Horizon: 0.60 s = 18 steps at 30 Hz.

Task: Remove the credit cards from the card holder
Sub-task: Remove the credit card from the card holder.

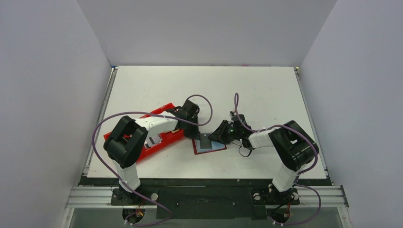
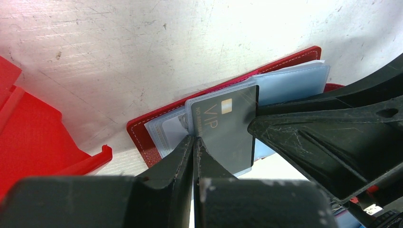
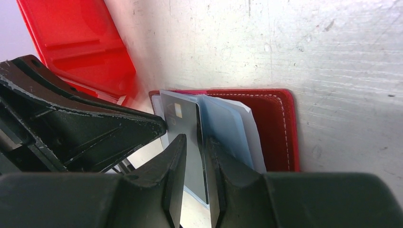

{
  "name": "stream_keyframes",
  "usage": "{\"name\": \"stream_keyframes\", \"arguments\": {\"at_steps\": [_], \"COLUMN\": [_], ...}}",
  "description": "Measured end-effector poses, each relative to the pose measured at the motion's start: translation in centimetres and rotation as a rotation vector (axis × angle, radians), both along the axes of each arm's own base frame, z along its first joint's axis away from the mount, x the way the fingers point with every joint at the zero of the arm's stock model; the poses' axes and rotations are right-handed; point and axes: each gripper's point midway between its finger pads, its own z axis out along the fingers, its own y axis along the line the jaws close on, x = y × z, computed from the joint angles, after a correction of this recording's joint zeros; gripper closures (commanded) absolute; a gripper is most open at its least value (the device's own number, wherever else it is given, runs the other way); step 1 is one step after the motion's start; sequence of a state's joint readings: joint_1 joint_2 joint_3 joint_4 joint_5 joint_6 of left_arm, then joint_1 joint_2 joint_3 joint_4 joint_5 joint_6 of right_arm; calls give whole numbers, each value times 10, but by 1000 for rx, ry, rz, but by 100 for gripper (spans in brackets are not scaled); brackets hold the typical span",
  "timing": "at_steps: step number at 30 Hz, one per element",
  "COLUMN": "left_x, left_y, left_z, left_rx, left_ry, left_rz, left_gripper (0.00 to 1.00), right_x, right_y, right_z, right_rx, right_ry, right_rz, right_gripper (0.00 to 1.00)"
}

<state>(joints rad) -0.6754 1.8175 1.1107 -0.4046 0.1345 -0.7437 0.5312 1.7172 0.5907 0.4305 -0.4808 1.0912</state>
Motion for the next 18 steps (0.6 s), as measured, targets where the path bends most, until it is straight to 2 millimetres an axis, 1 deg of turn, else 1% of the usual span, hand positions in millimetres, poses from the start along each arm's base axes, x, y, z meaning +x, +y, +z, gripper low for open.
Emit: {"name": "stream_keyframes", "arguments": {"at_steps": [4, 10, 16, 18], "left_x": [0, 0, 0, 0], "left_y": [0, 0, 0, 0], "left_z": [0, 0, 0, 0], "left_rx": [0, 0, 0, 1], "left_ry": [0, 0, 0, 1], "left_rz": [0, 0, 0, 1], "left_gripper": [100, 100, 100, 100], "right_x": [-2, -4, -3, -2], "right_y": [0, -1, -3, -5], "right_z": [0, -2, -2, -2], "right_rx": [16, 36, 57, 62], "right_ry": [9, 29, 39, 39], "right_rz": [-9, -28, -49, -57], "right_gripper": [88, 95, 100, 100]}}
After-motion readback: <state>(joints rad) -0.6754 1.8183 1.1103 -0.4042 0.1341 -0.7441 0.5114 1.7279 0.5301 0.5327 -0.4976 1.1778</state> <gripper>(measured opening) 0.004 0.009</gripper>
